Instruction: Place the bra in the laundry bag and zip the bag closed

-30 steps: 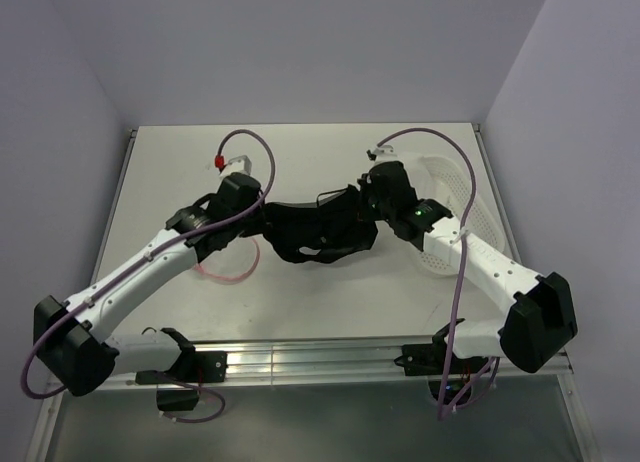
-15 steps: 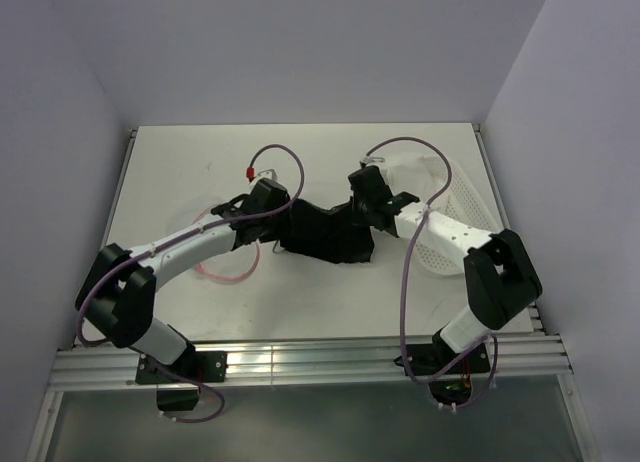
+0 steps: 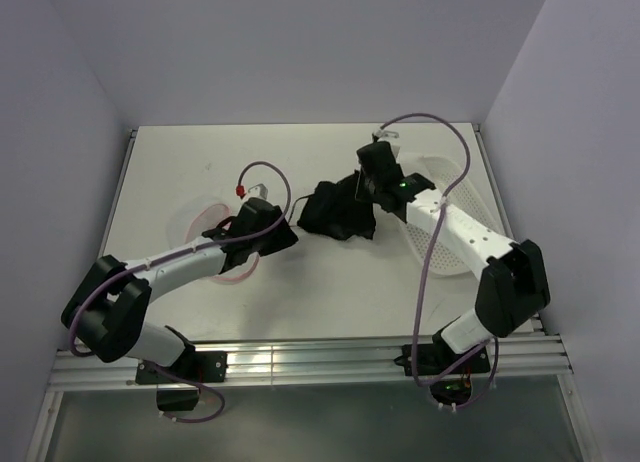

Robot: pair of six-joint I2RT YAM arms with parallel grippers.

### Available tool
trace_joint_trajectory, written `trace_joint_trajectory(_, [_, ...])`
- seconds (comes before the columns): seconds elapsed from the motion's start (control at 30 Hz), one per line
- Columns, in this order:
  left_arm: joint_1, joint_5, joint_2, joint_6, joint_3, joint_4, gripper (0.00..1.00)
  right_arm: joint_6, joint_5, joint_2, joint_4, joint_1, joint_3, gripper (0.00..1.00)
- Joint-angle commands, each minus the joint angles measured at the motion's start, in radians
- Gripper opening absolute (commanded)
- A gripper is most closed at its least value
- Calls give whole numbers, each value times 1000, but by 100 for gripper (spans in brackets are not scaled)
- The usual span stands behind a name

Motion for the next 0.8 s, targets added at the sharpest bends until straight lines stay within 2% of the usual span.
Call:
trace_joint_trajectory(0.0, [1, 86, -34, -108, -75, 245, 55, 36, 15, -106, -70, 0, 150, 0])
trace_joint_trajectory(0.13, [2, 172, -22, -197, -149, 429, 58, 53, -8, -110, -118, 4, 233, 0])
trace_joint_trajectory(0.23, [11, 237, 19, -255, -155, 533, 71, 64, -30, -111, -133, 12, 261, 0])
trace_joint_trajectory(0.3, [40, 313, 62, -330, -183, 641, 72, 76, -36, -120, -141, 12, 272, 0])
trace_joint_trajectory(0.33, [51, 349, 114, -367, -201, 717, 72, 78, -49, -123, -141, 12, 273, 0])
trace_joint_trajectory(0.37, [59, 412, 148, -431, -229, 880, 73, 82, -54, -128, -144, 13, 286, 0])
trace_joint_trajectory(0.43, [59, 460, 247, -487, -246, 1050, 72, 92, -68, -129, -155, 13, 301, 0])
trace_joint_trajectory(0.47, [59, 472, 280, -552, -267, 1216, 72, 98, -71, -131, -158, 15, 318, 0])
trace_joint_trajectory(0.6, [65, 463, 433, -728, -322, 1579, 72, 112, -86, -129, -168, 30, 355, 0])
trace_joint_trajectory(0.67, [71, 443, 476, -772, -361, 1667, 70, 113, -86, -128, -175, 35, 364, 0])
trace_joint_trajectory(0.77, [91, 411, 418, -728, -397, 1628, 69, 113, -85, -140, -178, 38, 352, 0])
